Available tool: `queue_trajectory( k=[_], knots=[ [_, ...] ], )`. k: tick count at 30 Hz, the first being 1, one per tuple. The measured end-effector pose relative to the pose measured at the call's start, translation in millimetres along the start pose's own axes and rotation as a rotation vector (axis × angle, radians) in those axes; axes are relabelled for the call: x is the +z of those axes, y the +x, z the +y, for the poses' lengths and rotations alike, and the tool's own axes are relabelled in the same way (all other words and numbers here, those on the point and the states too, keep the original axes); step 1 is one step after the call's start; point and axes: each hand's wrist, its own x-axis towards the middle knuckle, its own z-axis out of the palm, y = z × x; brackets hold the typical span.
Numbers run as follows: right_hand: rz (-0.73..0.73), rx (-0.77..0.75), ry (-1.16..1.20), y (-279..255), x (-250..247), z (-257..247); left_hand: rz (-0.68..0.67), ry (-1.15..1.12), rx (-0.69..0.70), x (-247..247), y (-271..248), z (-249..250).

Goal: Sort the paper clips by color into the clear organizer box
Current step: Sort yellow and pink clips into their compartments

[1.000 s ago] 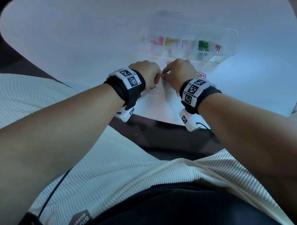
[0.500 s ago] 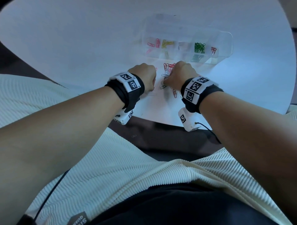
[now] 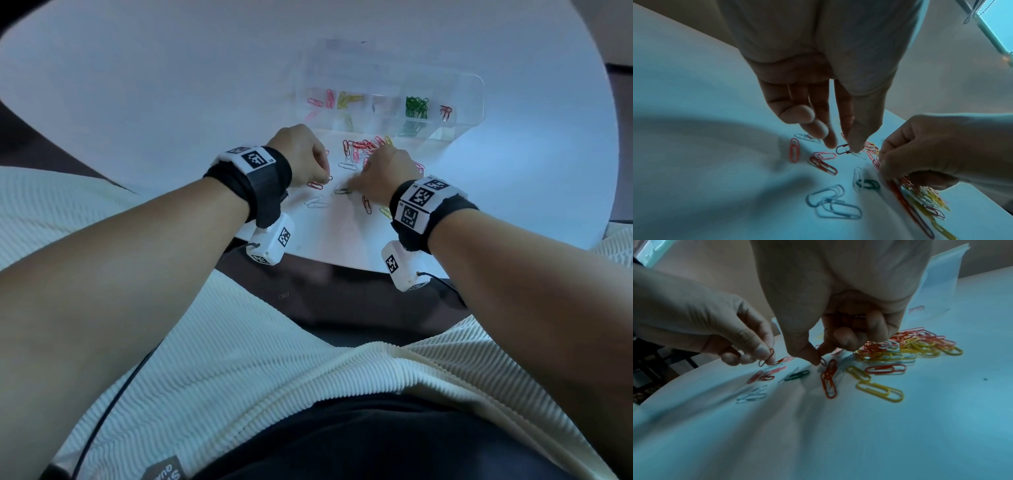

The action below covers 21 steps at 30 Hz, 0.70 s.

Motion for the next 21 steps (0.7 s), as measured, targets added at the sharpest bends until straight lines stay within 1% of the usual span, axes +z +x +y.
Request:
queue_trajectory(
  k=[1,3,6,7,9,11,13,15,17,19,21],
  knots=[
    [0.009,-0.011,0.067,-0.9,-2.6,2.4,0.008,-0.004,-0.008,-0.2,0.1,-0.3],
    [0.028,-0.004,0.318,-3.7,-10.7,8.4,-0.002,-0.039,-0.020,-2.1,0.5,0.3],
    [0.039,0.152,0.805,-8.1,-27.0,19.8,-0.048,-0.195,-0.023,-5.4,-0.3,3.8],
    [0.047,0.200,0.916,-10.2,-31.3,23.6,-0.053,-0.211,-0.021,-5.7,-1.0,5.8],
    [0.045,0.215,0.995,-15.2,-35.5,28.2,-0.050,-0.137,-0.023,-5.6,-1.0,10.4],
    [0.022,0.148,0.896,-19.7,-35.8,30.1,-0.061,-0.042,-0.047,-4.3,1.9,11.7],
    [-0.022,0.067,0.705,-23.9,-33.2,29.5,-0.095,0.031,-0.067,-1.0,2.7,11.0],
    [-0.089,-0.003,0.489,-25.7,-28.3,28.0,-0.121,0.137,-0.050,1.3,2.5,8.7],
    [-0.148,-0.069,0.273,-26.8,-20.1,27.8,-0.091,0.247,0.005,-0.9,1.0,4.3],
    [-0.128,-0.114,0.108,-26.6,-10.9,28.6,-0.065,0.333,0.062,-3.5,0.3,0.5],
    [-0.092,-0.101,0.020,-28.7,-6.3,27.9,-0.075,0.388,0.080,-2.4,1.9,-4.3]
  ],
)
